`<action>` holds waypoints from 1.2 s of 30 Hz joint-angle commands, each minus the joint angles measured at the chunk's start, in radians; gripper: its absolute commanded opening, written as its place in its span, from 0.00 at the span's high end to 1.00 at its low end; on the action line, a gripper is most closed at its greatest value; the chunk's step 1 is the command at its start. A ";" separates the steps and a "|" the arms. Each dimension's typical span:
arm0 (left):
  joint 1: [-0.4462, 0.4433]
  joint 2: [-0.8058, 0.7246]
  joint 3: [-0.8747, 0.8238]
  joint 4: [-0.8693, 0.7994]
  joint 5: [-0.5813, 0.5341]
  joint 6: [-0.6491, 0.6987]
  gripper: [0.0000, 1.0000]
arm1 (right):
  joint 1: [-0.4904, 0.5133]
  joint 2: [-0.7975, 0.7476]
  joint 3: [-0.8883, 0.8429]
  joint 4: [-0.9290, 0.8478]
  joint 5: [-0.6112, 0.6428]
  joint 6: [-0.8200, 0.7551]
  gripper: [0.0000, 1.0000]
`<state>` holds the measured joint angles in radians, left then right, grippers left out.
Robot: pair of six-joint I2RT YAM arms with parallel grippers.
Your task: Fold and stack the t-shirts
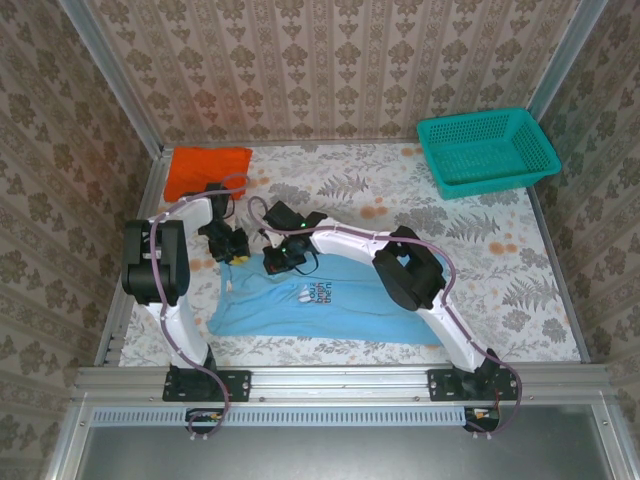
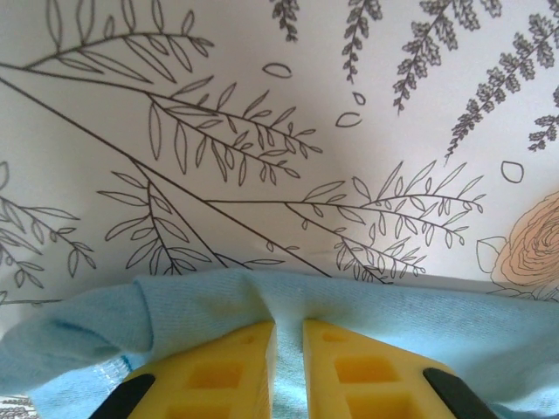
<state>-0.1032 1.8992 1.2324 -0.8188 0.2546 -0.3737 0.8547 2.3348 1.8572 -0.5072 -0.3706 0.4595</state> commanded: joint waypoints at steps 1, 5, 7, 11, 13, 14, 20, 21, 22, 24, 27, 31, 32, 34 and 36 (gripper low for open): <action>0.003 0.032 0.007 0.012 -0.012 -0.016 0.84 | 0.021 -0.109 -0.055 0.026 -0.067 -0.050 1.00; 0.006 0.035 0.012 0.013 -0.017 -0.016 0.84 | 0.027 -0.182 -0.155 0.064 -0.100 -0.052 1.00; 0.005 0.037 0.013 0.013 -0.018 -0.014 0.84 | 0.032 -0.226 -0.215 0.094 -0.109 -0.053 1.00; 0.006 0.040 0.018 0.013 -0.018 -0.012 0.84 | 0.045 -0.272 -0.314 0.119 -0.146 -0.052 1.00; 0.005 0.043 0.020 0.014 -0.018 -0.010 0.84 | 0.058 -0.289 -0.358 0.115 -0.134 -0.065 1.00; 0.005 0.043 0.025 0.011 -0.018 -0.007 0.84 | 0.065 -0.292 -0.380 0.113 -0.129 -0.072 1.00; 0.006 0.043 0.031 0.007 -0.018 0.000 0.85 | 0.077 -0.348 -0.505 0.147 -0.118 -0.068 0.97; 0.006 0.040 0.032 0.006 -0.020 0.002 0.85 | 0.077 -0.367 -0.532 0.160 -0.117 -0.063 0.95; 0.006 0.038 0.032 0.004 -0.024 0.004 0.84 | 0.077 -0.388 -0.562 0.173 -0.116 -0.061 0.90; 0.005 0.036 0.034 0.001 -0.027 0.006 0.84 | 0.076 -0.430 -0.610 0.190 -0.110 -0.056 0.80; 0.005 0.032 0.043 -0.008 -0.031 0.010 0.84 | 0.067 -0.503 -0.680 0.218 -0.099 -0.032 0.75; -0.001 0.001 0.063 -0.019 -0.041 0.012 0.81 | 0.032 -0.617 -0.788 0.277 -0.083 0.017 0.73; -0.004 -0.013 0.068 -0.020 -0.041 0.009 0.80 | 0.013 -0.644 -0.811 0.288 -0.074 0.035 0.73; -0.012 -0.040 0.079 -0.024 -0.046 0.000 0.78 | -0.040 -0.685 -0.860 0.319 -0.067 0.093 0.74; -0.024 -0.070 0.092 -0.032 -0.055 -0.011 0.76 | -0.111 -0.733 -0.920 0.357 -0.053 0.161 0.75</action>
<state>-0.1108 1.9003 1.2846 -0.8272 0.2260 -0.3737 0.8173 1.6516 0.9974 -0.2111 -0.4656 0.5148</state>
